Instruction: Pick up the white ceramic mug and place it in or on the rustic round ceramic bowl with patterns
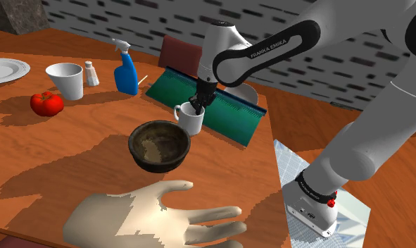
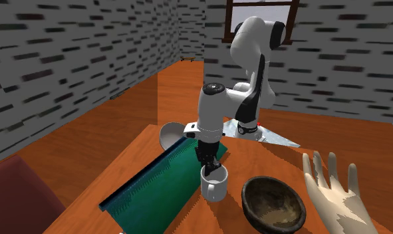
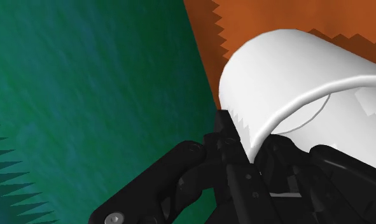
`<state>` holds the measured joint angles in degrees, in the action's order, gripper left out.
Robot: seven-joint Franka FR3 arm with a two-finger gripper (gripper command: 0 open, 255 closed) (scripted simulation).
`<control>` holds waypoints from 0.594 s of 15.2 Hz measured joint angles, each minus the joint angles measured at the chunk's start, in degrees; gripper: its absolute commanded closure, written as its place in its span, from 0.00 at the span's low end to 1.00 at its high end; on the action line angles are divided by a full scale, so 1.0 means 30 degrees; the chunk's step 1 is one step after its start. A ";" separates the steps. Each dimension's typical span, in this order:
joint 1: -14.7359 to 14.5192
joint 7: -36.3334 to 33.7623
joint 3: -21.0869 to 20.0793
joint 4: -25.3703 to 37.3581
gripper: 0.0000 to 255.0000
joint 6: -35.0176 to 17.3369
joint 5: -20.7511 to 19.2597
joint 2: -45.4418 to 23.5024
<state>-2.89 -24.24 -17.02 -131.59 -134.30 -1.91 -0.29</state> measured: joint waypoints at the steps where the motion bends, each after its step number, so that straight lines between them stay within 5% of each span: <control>1: -0.0004 -0.0010 -0.0005 -0.0004 1.00 -0.0010 -0.0003 -0.0001; 9: 0.0026 0.0144 0.0014 0.0271 1.00 0.0775 0.0201 0.0469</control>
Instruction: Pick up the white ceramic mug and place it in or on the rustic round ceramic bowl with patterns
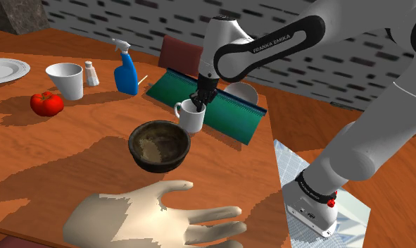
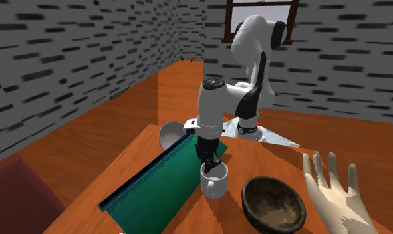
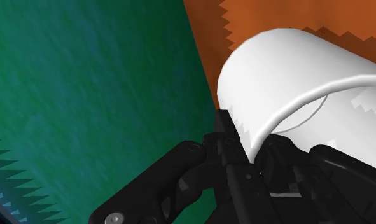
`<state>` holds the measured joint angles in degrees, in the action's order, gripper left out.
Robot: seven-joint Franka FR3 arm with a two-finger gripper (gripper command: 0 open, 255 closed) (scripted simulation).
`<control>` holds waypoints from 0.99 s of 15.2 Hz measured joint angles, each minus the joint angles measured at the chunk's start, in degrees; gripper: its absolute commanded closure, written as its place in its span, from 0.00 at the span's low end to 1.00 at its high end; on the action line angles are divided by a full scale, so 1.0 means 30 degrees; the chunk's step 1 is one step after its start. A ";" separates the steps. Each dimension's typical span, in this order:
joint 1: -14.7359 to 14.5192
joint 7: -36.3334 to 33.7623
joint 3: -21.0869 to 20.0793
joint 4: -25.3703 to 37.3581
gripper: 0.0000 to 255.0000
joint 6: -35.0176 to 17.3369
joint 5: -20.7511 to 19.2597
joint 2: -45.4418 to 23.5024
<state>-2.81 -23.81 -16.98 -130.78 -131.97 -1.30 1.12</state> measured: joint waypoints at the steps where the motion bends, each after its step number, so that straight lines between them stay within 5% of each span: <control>1: 0.0018 0.0089 0.0020 0.0099 1.00 0.0237 0.0062 0.0134; 15: 0.0037 0.0593 0.0158 0.2069 1.00 0.3825 0.0662 0.1841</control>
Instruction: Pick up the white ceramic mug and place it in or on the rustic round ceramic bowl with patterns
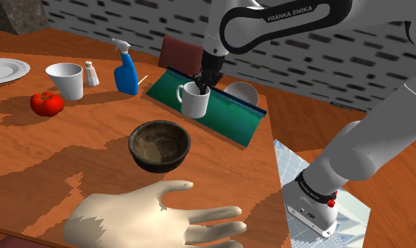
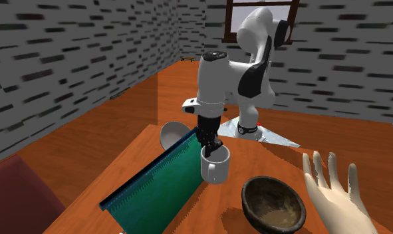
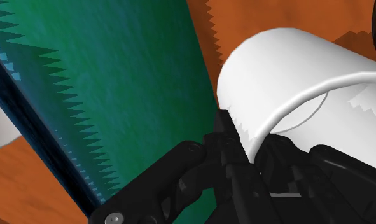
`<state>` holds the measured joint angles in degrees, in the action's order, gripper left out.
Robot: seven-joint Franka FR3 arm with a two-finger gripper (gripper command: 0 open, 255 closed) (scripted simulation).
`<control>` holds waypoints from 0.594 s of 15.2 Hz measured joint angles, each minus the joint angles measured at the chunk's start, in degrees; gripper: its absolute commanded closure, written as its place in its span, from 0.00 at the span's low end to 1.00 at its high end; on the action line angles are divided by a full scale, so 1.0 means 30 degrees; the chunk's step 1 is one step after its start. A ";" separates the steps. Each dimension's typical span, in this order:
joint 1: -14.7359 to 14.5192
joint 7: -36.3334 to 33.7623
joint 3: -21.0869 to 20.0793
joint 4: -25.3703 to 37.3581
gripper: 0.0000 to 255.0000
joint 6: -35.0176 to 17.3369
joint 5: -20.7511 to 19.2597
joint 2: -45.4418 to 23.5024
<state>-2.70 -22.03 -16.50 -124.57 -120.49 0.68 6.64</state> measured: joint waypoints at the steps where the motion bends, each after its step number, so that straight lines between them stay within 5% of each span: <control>1: -0.0006 -0.0009 -0.0004 0.0168 1.00 0.0210 0.0009 0.0041; 9: 0.0013 0.0163 0.0092 0.1695 1.00 0.2323 0.0177 0.0651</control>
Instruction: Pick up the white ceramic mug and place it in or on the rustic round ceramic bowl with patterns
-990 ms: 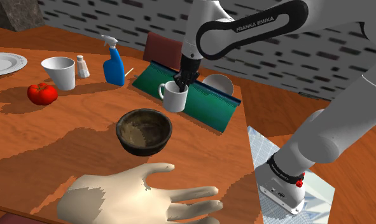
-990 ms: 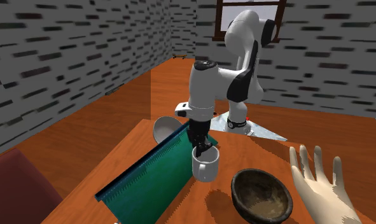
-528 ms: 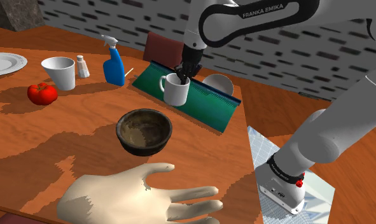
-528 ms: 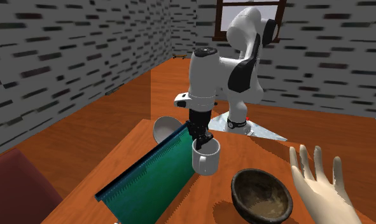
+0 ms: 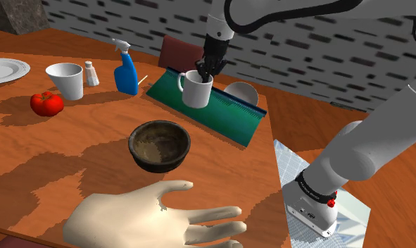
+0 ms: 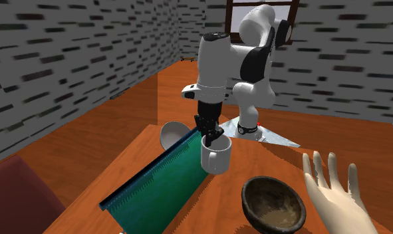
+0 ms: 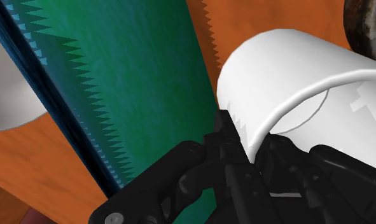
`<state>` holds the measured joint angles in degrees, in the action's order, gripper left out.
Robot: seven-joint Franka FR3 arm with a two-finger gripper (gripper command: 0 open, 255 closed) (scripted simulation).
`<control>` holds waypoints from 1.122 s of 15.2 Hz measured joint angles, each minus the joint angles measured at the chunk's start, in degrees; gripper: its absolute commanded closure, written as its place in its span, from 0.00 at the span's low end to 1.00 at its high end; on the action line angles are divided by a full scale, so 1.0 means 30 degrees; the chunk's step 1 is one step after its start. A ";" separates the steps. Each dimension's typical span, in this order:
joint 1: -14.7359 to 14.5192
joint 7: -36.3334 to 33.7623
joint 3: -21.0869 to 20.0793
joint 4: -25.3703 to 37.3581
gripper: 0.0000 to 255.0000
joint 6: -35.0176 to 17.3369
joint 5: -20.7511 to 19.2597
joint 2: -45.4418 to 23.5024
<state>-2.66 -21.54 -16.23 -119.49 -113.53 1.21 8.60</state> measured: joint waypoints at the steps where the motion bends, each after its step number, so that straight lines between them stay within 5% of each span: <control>1: 0.0009 0.0043 0.0025 0.0167 1.00 0.0257 0.0024 0.0093; 6: -0.0086 -0.0177 -0.0091 0.1149 1.00 0.1360 0.0057 0.0215; 17: -0.2107 -0.5247 -0.3012 0.3752 1.00 0.2583 -0.0346 -0.1288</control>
<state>-8.99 -37.28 -25.26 -108.23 -105.78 0.18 4.73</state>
